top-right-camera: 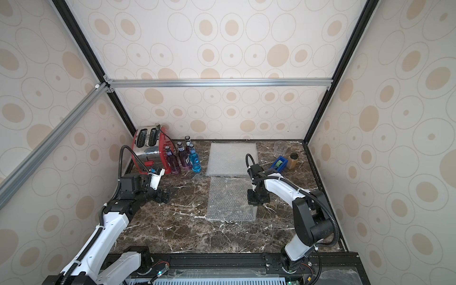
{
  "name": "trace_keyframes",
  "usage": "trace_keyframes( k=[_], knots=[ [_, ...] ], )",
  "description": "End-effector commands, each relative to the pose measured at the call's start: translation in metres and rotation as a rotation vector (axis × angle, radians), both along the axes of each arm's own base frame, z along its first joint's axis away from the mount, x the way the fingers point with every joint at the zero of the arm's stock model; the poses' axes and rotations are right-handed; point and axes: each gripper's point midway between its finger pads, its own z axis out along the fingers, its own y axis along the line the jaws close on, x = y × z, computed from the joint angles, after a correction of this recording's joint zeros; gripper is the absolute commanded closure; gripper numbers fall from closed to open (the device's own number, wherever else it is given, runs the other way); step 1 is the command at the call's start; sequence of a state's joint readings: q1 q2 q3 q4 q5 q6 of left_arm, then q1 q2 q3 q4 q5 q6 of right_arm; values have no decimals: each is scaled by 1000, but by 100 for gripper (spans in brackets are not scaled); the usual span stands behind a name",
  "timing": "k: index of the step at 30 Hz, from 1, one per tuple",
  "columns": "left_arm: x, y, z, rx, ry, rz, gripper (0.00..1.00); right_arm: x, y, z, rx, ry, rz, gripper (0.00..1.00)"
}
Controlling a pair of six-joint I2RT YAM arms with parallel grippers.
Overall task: Wrap wine bottles in bubble wrap
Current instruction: Move the bubble wrap to the center of the board.
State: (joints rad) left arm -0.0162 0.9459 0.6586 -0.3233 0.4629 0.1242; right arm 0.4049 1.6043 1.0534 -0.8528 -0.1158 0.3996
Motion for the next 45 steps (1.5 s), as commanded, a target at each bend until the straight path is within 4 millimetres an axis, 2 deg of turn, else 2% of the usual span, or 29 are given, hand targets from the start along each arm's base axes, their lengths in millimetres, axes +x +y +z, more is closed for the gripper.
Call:
trace_keyframes(
  k=[1,4,7,11,13,15,23,28,35,45],
  knots=[
    [3,-3,7,9,-21,-19,1,-4,-8,0,-51,6,15,100],
    [3,-3,6,12,-28,-18,1,-10,-29,1,-170,39,21,97],
    [2,-3,8,7,-18,-20,1,-14,-41,12,-227,44,13,73],
    [4,-1,4,18,-29,-14,1,-7,-50,37,-272,-27,13,47],
    [3,-3,6,4,-21,-21,1,-2,-49,38,-264,-51,20,39],
    [3,-3,7,2,-20,-20,1,4,-46,28,-261,-41,28,35],
    [2,-3,9,2,-30,-20,1,46,-38,-25,-115,-24,-41,28],
    [0,-4,10,2,-39,-24,1,41,-26,-58,-34,41,-30,29],
    [0,-4,9,3,-41,-27,1,33,-14,-56,52,49,-43,41],
    [1,-4,7,7,-42,-25,1,33,15,-52,89,32,-41,42]
  ],
)
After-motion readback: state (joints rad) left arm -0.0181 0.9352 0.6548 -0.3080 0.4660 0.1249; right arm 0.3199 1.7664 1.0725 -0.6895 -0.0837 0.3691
